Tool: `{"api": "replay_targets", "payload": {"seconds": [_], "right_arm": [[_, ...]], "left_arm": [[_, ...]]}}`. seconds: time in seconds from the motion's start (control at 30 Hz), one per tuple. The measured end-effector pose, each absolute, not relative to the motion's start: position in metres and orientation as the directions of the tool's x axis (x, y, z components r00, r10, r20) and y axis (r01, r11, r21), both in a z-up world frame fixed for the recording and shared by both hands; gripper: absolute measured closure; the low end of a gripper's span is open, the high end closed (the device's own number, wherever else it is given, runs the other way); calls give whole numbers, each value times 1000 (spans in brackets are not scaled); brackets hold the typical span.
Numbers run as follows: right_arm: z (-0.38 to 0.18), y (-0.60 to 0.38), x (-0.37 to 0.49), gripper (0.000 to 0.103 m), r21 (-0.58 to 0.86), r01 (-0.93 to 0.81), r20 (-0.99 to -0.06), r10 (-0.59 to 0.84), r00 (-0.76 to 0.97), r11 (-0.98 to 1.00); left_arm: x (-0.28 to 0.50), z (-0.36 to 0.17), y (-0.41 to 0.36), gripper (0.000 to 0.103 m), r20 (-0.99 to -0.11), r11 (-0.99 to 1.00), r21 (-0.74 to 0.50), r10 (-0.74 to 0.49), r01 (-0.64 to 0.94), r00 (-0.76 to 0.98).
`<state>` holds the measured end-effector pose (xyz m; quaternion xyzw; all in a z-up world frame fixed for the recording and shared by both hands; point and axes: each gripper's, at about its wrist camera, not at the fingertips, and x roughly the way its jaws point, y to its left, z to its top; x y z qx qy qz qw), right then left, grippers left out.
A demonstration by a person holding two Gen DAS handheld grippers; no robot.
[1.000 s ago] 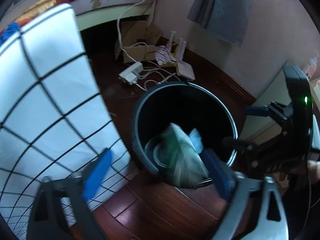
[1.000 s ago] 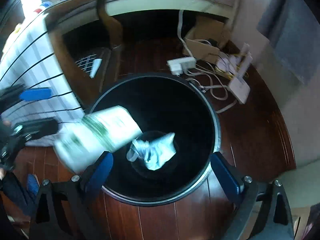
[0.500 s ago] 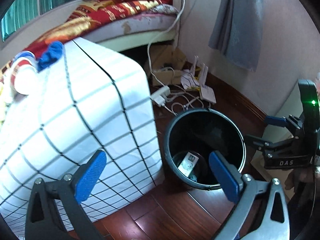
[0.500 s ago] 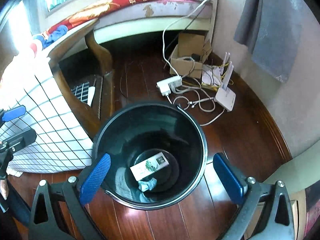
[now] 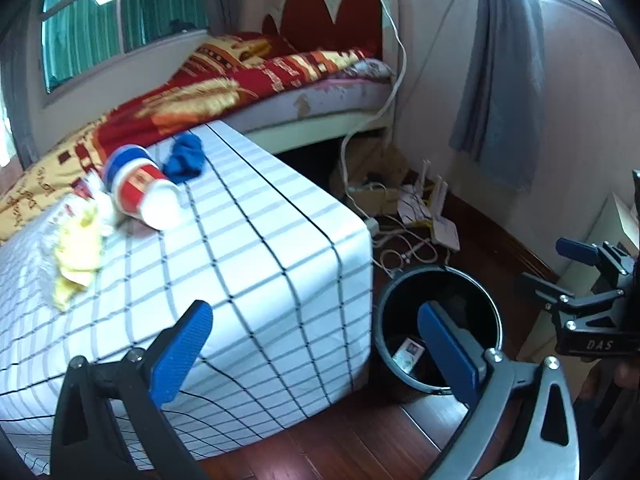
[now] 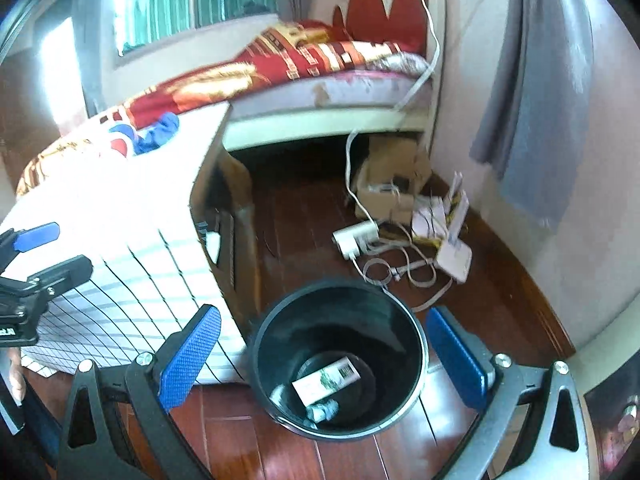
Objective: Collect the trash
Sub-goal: 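Move both tools back toward the trash on the table, then grasp the yellow cloth with the left tool while the right tool grasps the red paper cup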
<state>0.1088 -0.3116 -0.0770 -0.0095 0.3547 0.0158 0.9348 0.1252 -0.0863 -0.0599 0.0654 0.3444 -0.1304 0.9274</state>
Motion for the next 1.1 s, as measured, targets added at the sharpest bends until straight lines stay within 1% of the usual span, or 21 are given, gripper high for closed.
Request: {"api": "replay_targets", "payload": {"seconds": [0.1, 0.2, 0.33, 0.4, 0.5, 0.57, 0.63, 0.7, 0.77, 0.87, 0.9, 0.97, 1.0, 1.1], "right_arm": [[-59, -294, 110, 0, -6, -66, -632, 47, 773, 998], [-49, -278, 114, 0, 15, -114, -628, 98, 772, 993], [-33, -242, 113, 0, -20, -203, -527, 162, 834, 979], [-31, -221, 121, 0, -32, -253, -558, 193, 807, 967], [-31, -195, 133, 0, -46, -278, -585, 200, 786, 959], [-31, -183, 139, 0, -35, -292, -589, 216, 779, 956], [-30, -165, 152, 0, 9, -327, -592, 269, 760, 945], [-31, -153, 160, 0, 26, -342, -589, 291, 754, 939], [-30, -137, 173, 0, 43, -383, -591, 333, 735, 923], [-30, -106, 196, 0, 23, -438, -604, 362, 710, 899], [-31, -96, 205, 2, 19, -456, -609, 372, 701, 890], [-35, -80, 223, 9, 22, -481, -619, 390, 682, 876], [-38, -74, 232, 13, 20, -492, -627, 394, 672, 870], [-49, -59, 259, 14, 14, -510, -647, 396, 651, 860]], "left_arm": [[123, -49, -72, 0, -638, 963, 27, -189, 266, 746], [119, -39, -50, 0, -616, 972, 8, -180, 235, 767], [116, -30, -20, 0, -588, 985, 13, -132, 173, 798], [115, -29, -3, 0, -581, 990, 13, -109, 143, 806], [115, -31, 25, 2, -575, 996, 14, -63, 87, 816], [116, -33, 47, 7, -569, 999, 8, -30, 42, 822], [120, -37, 66, 9, -572, 1000, 1, 3, -3, 820], [127, -41, 84, 11, -577, 999, -1, 33, -41, 816], [139, -46, 98, 17, -581, 998, -8, 49, -66, 812], [161, -53, 113, 24, -589, 997, -23, 50, -78, 806], [169, -55, 117, 25, -590, 996, -27, 49, -80, 806], [181, -60, 121, 29, -602, 996, -28, 49, -82, 797], [189, -64, 122, 29, -606, 996, -32, 46, -82, 794], [203, -71, 123, 29, -617, 996, -33, 46, -84, 785]]}}
